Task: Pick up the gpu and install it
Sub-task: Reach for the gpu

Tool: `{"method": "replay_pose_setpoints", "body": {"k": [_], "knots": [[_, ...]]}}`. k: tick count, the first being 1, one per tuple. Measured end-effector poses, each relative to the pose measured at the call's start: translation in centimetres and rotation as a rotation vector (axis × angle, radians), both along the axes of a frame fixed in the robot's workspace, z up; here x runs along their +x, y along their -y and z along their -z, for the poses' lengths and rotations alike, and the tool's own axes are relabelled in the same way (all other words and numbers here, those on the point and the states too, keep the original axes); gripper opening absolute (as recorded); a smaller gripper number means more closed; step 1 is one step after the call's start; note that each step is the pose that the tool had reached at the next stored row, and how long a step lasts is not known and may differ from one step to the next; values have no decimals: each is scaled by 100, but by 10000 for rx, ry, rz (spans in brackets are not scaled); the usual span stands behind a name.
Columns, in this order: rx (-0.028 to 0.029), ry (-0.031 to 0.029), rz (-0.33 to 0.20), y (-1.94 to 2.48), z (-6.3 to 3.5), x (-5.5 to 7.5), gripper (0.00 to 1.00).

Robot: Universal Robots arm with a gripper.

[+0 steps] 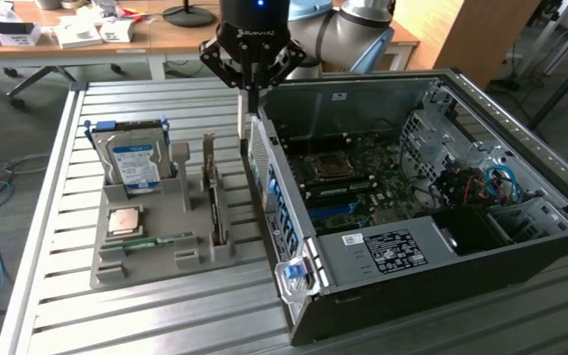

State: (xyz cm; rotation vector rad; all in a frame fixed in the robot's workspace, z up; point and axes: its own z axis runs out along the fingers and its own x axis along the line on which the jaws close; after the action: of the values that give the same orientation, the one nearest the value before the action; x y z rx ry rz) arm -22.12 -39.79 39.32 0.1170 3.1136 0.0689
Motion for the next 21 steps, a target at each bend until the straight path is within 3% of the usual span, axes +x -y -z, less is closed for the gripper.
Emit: {"method": "replay_pose_setpoints", "body": {"k": [21], "knots": [[0, -1, 20, -12, 1, -396, 11]]}}
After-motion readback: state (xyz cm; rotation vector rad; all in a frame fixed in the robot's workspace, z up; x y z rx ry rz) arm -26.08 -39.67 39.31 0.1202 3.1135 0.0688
